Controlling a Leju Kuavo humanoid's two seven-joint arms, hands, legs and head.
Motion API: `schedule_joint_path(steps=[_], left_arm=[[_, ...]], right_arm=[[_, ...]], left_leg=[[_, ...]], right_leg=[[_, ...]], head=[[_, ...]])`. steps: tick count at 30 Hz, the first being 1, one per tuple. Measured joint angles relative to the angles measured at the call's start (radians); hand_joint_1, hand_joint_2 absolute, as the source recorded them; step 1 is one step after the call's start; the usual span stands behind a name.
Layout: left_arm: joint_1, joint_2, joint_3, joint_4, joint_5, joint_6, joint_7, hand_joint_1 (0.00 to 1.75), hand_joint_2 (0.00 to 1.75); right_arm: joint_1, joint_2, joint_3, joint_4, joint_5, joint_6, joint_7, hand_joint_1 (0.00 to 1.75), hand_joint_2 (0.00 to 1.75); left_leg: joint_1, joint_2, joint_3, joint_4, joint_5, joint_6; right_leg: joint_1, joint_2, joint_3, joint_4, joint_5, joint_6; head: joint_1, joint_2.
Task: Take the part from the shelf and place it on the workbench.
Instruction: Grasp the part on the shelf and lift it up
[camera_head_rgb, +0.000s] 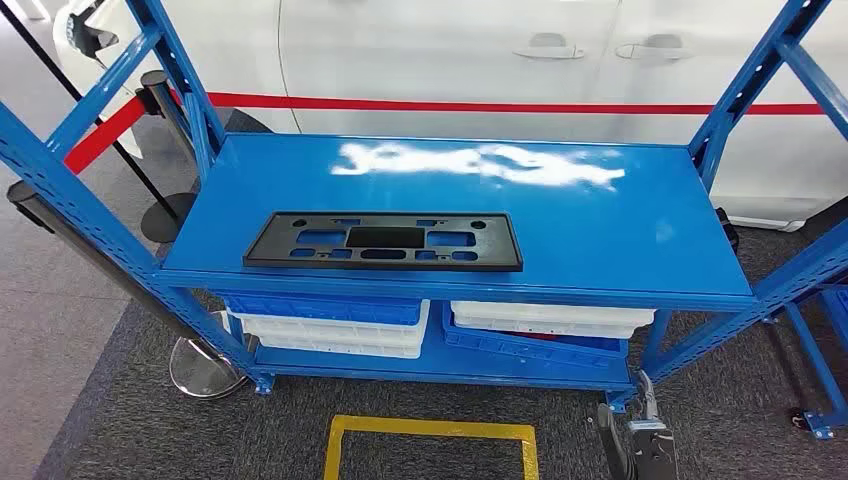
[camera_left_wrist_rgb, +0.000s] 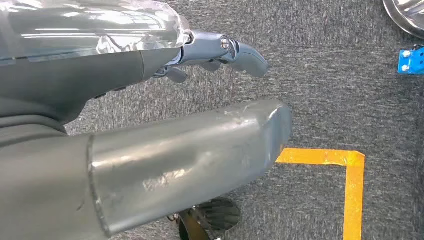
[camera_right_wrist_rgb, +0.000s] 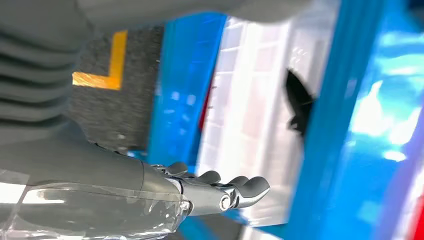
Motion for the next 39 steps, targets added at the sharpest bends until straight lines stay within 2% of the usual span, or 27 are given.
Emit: schedule_joint_path(steps=[2,16,20,23,25,27,29,31,32,35,36,37,38,39], left_arm=[[0.000,0.000,0.003,0.001,-0.010,0.000,-0.001,0.00,0.00],[-0.005,-0.006,0.045,0.010,-0.123,0.001,-0.005,0.00,0.00],[-0.006,-0.007,0.060,0.017,-0.154,0.001,-0.006,0.00,0.00],[-0.008,-0.007,0.071,0.022,-0.181,0.000,-0.007,0.00,0.00],[-0.008,-0.008,0.080,0.025,-0.201,-0.001,-0.007,0.00,0.00],[-0.009,-0.009,0.091,0.028,-0.222,-0.003,-0.007,0.00,0.00],[-0.010,-0.009,0.101,0.030,-0.240,-0.005,-0.007,0.00,0.00],[-0.010,-0.012,0.111,0.032,-0.257,-0.006,-0.005,0.00,0.00],[-0.011,-0.014,0.115,0.032,-0.264,-0.007,-0.004,0.00,0.00],[-0.011,-0.017,0.124,0.033,-0.274,-0.008,-0.002,0.00,0.00],[-0.011,-0.018,0.127,0.033,-0.276,-0.008,-0.001,0.00,0.00],[-0.011,-0.019,0.130,0.033,-0.279,-0.008,-0.001,0.00,0.00],[-0.011,-0.021,0.133,0.033,-0.283,-0.008,-0.001,0.00,0.00],[-0.011,-0.022,0.137,0.033,-0.287,-0.009,-0.001,0.00,0.00]], right_arm=[[0.001,-0.007,0.031,-0.028,0.020,-0.002,-0.003,0.00,0.00],[0.003,-0.100,0.422,-0.348,0.254,-0.033,-0.014,0.00,0.00],[0.002,-0.134,0.535,-0.434,0.316,-0.041,-0.016,0.00,1.75],[0.002,-0.155,0.620,-0.491,0.362,-0.048,-0.008,0.00,1.75],[0.002,-0.162,0.668,-0.520,0.378,-0.053,0.017,0.00,0.87],[0.006,-0.163,0.699,-0.537,0.369,-0.055,0.056,0.00,0.87],[0.016,-0.162,0.712,-0.545,0.341,-0.056,0.092,0.00,1.75],[0.027,-0.161,0.715,-0.548,0.327,-0.061,0.128,0.00,1.75],[0.029,-0.161,0.715,-0.548,0.334,-0.067,0.144,0.00,1.75],[0.037,-0.160,0.714,-0.547,0.411,-0.091,0.180,0.00,1.75],[0.039,-0.159,0.714,-0.547,0.446,-0.099,0.190,0.00,1.75],[0.041,-0.158,0.714,-0.546,0.483,-0.108,0.201,0.00,1.75],[0.042,-0.158,0.714,-0.546,0.520,-0.116,0.212,0.00,1.75],[0.041,-0.157,0.714,-0.545,0.557,-0.124,0.224,0.00,1.75]], left_leg=[[0.000,0.000,0.000,0.000,0.000,0.000],[0.000,0.000,0.000,0.000,0.000,0.000],[-0.001,0.000,0.000,0.001,0.000,0.000],[-0.004,0.000,-0.001,0.004,-0.002,0.003],[-0.005,0.000,-0.002,0.005,-0.003,0.005],[-0.006,0.000,-0.003,0.007,-0.004,0.008],[-0.006,0.000,-0.003,0.004,-0.001,0.014],[0.001,0.002,0.005,-0.012,0.009,0.025],[0.005,0.004,0.008,-0.020,0.015,0.030],[0.007,0.006,0.008,-0.024,0.018,0.034],[0.007,0.006,0.008,-0.024,0.018,0.034],[0.007,0.005,0.010,-0.024,0.016,0.032],[0.007,0.004,0.013,-0.023,0.014,0.030],[0.007,0.002,0.017,-0.022,0.011,0.026]], right_leg=[[0.000,0.000,0.000,0.000,0.000,0.000],[0.000,0.000,0.000,0.000,0.000,0.000],[-0.001,0.000,0.000,-0.001,0.000,0.000],[-0.004,0.000,0.000,-0.003,0.001,0.002],[-0.004,0.000,0.000,-0.003,0.001,0.003],[-0.006,0.000,0.000,-0.003,0.003,0.006],[-0.006,0.000,0.002,-0.008,0.005,0.012],[-0.004,0.000,-0.002,0.005,-0.008,0.018],[-0.003,0.000,-0.016,0.034,-0.027,0.019],[-0.003,0.000,-0.104,0.208,-0.109,0.022],[-0.004,0.000,-0.126,0.248,-0.116,0.023],[-0.004,0.000,-0.130,0.252,-0.102,0.023],[-0.004,0.000,-0.116,0.216,-0.070,0.022],[-0.005,0.000,-0.086,0.153,-0.029,0.019]], head=[[0.000,0.000],[0.000,0.000],[0.000,0.000],[0.000,0.000],[0.000,0.000],[0.000,0.000],[-0.001,0.000],[0.001,0.000],[0.002,0.000],[0.005,0.000],[0.004,0.000],[0.005,0.000],[0.005,0.000],[0.005,0.000]])
